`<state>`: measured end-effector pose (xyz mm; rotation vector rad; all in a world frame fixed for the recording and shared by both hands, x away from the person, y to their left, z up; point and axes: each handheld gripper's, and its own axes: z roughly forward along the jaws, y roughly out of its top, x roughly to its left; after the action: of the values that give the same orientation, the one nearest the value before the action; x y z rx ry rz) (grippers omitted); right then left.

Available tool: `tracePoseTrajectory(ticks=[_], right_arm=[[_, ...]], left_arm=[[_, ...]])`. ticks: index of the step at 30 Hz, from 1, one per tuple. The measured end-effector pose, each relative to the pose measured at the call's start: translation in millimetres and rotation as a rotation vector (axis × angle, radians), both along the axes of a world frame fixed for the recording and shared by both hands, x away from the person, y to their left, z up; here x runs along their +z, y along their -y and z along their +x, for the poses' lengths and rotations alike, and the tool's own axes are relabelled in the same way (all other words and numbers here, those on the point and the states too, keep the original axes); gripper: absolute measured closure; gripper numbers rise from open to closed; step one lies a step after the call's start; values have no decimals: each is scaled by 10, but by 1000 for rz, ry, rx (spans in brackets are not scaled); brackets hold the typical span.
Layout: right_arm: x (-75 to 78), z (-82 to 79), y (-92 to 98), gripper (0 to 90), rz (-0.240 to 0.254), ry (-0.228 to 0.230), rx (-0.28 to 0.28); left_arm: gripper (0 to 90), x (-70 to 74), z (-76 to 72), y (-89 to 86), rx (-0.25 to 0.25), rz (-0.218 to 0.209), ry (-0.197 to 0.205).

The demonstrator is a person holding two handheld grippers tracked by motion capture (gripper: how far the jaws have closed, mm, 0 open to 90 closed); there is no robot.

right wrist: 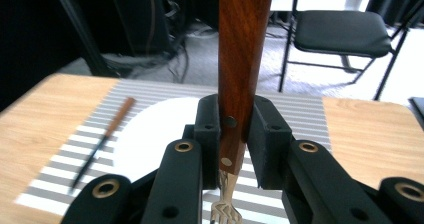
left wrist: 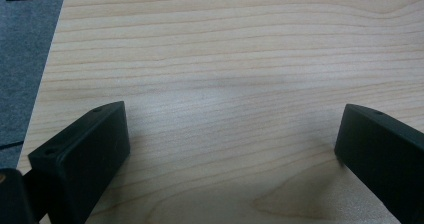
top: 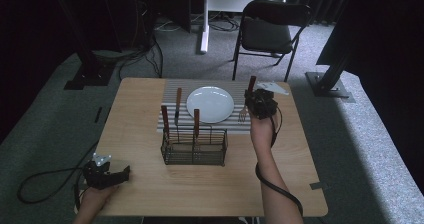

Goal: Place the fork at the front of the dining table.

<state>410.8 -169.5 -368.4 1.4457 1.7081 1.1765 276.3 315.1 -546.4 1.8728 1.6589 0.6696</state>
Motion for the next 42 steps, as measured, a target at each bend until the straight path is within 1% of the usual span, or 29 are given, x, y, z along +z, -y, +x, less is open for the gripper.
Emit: tracePoseTrajectory(ticks=[3,6,7,12,17,20,21,24,27,29,34,36,42], right_arm=[[-107,103,5,760,-17,-29,0],[-214,212,3,760,-17,-72,4],[-254,253,1,760,-25,-88,-2],[-369,373,9,760,-38,-125,-19],[-470,533,14,760,-57,-162,-31],[-512,617,3,760,-58,-182,-26],[-537,655,-6,760,-70,-188,-25],[-600,740,-17,759,-78,-208,-25],[-670,824,-19,759,-68,-232,-26],[-708,866,-46,761,-86,-241,-32],[-746,994,-71,761,-88,-262,-40],[-776,1069,-56,761,-70,-279,-49],[-851,1237,-52,761,-48,-323,-76]], left_arm=[[8,0,0,0,0,0,0],[9,0,0,0,0,0,0],[8,0,0,0,0,0,0],[9,0,0,0,0,0,0],[8,0,0,0,0,0,0],[8,0,0,0,0,0,0],[8,0,0,0,0,0,0],[8,-1,-1,0,0,0,0],[9,-1,-1,0,0,0,0],[9,-1,-1,0,0,0,0],[9,-1,-1,0,0,0,0],[8,-1,-1,0,0,0,0],[9,-1,-1,0,0,0,1]])
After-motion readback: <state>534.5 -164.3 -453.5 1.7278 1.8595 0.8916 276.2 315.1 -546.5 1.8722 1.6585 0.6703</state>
